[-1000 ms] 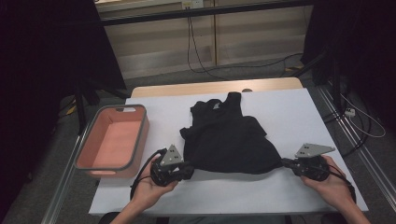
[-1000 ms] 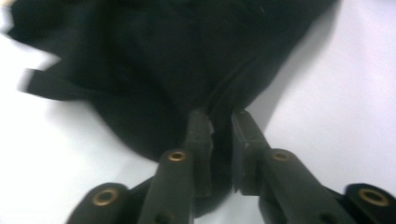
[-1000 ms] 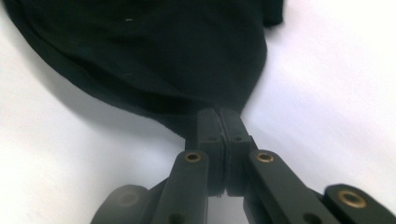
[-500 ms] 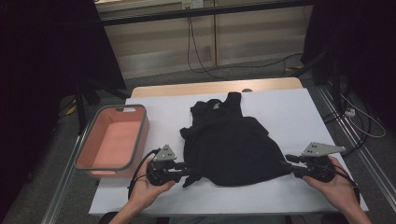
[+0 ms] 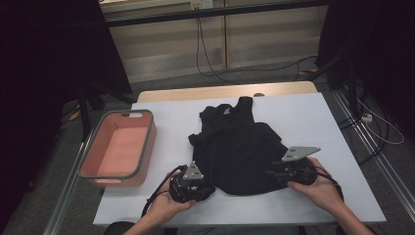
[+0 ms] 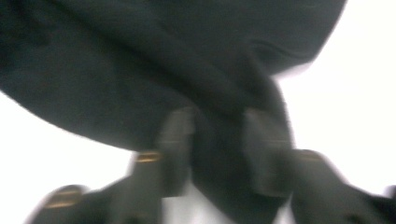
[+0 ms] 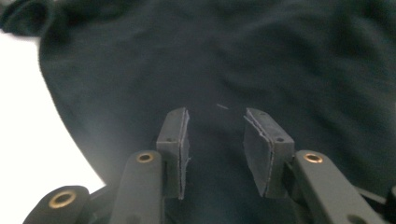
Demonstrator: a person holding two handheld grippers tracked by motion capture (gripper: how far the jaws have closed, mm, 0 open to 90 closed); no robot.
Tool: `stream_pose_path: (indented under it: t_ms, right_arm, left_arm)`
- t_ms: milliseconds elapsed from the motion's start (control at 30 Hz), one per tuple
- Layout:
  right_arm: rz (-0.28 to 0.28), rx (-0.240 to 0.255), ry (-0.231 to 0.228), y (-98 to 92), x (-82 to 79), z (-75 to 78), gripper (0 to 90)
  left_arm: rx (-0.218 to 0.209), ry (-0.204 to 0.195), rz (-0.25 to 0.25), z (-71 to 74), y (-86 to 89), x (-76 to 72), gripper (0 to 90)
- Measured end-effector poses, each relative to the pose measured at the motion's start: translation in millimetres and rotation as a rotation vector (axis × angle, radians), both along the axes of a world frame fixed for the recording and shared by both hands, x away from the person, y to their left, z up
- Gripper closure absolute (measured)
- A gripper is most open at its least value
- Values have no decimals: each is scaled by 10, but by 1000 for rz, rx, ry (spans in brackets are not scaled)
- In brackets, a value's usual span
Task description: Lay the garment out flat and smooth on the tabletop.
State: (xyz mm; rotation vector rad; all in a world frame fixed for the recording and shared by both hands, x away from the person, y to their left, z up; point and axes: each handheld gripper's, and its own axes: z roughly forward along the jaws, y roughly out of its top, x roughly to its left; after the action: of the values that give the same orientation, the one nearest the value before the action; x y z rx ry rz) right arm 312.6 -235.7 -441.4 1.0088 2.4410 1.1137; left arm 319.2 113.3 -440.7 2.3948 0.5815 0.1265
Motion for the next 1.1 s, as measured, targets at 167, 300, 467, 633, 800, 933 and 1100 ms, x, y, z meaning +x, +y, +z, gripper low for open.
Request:
stream_pose_path:
  t_ms: [167,300,467,633,800,933,1100]
  right_arm:
    - [55,-25,13,177,-60,-103,590]
    - [64,-19,20,176,-94,-142,580]
    - [71,-21,28,136,-110,-138,530]
    - [71,-31,35,115,-126,-122,481]
    - [135,-22,57,198,-149,-109,422]
    - [155,-45,52,289,-158,-119,371]
    - [147,-78,78,353,-139,-90,362]
  left_arm:
    - [23,24,39,36,116,32,889]
    - [33,47,135,72,345,89,890]
    - [42,29,187,120,573,86,891]
    - [-25,50,179,140,591,78,864]
    - [-49,5,123,185,451,6,671]
    - [-50,-19,53,169,268,-29,615]
    - [-41,-32,-16,121,20,-18,509]
